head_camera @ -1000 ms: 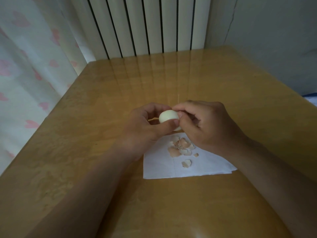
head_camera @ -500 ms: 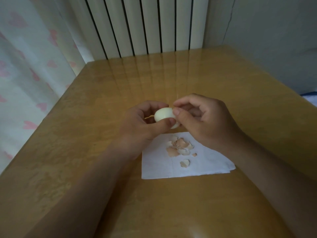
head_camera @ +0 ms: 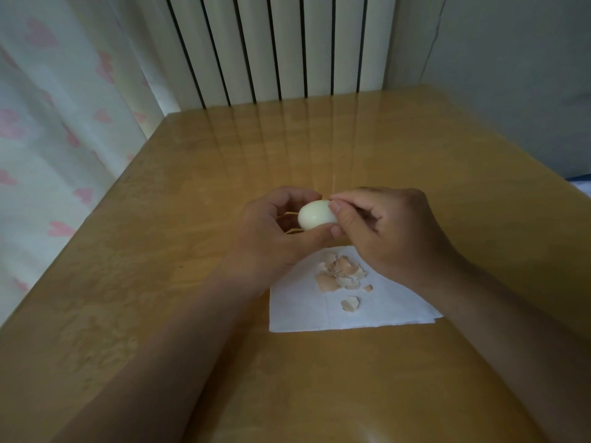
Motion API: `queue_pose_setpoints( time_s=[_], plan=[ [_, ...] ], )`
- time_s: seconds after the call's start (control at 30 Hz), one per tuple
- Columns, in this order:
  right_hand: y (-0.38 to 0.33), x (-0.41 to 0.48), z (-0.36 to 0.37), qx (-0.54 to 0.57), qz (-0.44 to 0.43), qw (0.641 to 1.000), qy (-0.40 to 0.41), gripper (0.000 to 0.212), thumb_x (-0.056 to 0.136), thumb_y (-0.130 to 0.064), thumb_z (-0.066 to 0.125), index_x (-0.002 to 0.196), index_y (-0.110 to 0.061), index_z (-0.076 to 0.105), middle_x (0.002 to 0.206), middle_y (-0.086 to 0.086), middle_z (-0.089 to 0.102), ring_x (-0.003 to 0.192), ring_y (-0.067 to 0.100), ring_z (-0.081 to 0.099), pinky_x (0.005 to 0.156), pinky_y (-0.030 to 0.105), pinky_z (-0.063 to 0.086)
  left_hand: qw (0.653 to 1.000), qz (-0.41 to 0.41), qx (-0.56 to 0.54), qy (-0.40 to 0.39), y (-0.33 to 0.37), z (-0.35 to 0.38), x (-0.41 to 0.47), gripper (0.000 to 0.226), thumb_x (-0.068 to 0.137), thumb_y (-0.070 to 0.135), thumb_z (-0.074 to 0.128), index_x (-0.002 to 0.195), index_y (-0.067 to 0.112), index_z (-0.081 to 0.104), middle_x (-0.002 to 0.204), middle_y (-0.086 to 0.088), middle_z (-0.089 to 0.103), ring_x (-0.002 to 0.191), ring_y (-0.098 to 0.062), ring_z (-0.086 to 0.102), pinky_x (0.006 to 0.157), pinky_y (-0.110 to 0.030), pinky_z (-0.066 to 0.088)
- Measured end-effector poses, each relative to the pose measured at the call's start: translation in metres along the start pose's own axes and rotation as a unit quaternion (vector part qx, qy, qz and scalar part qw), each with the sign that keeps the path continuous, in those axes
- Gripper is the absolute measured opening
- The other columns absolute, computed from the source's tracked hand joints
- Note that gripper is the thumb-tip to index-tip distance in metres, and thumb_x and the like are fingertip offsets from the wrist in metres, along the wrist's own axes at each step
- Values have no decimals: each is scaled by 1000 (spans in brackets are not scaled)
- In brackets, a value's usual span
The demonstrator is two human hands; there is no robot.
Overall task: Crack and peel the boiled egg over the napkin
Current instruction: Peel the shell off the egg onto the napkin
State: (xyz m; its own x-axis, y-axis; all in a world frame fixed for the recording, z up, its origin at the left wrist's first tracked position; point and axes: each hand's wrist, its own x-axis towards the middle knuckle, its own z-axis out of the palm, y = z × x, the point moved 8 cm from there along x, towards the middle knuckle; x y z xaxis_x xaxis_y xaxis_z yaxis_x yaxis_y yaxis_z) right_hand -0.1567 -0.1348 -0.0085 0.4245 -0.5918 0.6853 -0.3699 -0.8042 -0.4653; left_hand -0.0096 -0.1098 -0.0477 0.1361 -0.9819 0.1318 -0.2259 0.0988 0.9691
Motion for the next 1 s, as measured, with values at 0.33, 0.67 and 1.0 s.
queue_pose_setpoints(
  time_s=[0.33, 0.67, 1.0],
  plan=[
    [-6, 2, -1, -49, -33, 998, 0, 12, 94, -10, 61, 91, -3, 70, 70, 5, 70, 59, 17, 65, 51, 35, 51, 999, 9, 36, 18, -1, 1, 0, 42, 73, 9, 87, 109, 18, 67, 105, -2, 72, 93, -16, 73, 79, -32, 62],
    [18, 0, -3, 37, 68, 990, -121, 17, 86, -5, 72, 98, -16, 78, 77, -9, 73, 76, 7, 69, 63, 16, 55, 999, -2, 9, 40, -1, -10, 0, 41, 74, 13, 87, 109, 24, 67, 102, 5, 71, 88, -2, 69, 71, -18, 54],
    [11, -7, 11, 94, 107, 967, -210, 12, 80, -23, 81, 71, -18, 74, 62, -8, 70, 56, 5, 64, 52, 13, 46, 976, -79, -205, 12, -12, -5, 4, 46, 64, 17, 80, 108, 11, 70, 119, -23, 65, 97, -26, 72, 79, -35, 61]
  ],
)
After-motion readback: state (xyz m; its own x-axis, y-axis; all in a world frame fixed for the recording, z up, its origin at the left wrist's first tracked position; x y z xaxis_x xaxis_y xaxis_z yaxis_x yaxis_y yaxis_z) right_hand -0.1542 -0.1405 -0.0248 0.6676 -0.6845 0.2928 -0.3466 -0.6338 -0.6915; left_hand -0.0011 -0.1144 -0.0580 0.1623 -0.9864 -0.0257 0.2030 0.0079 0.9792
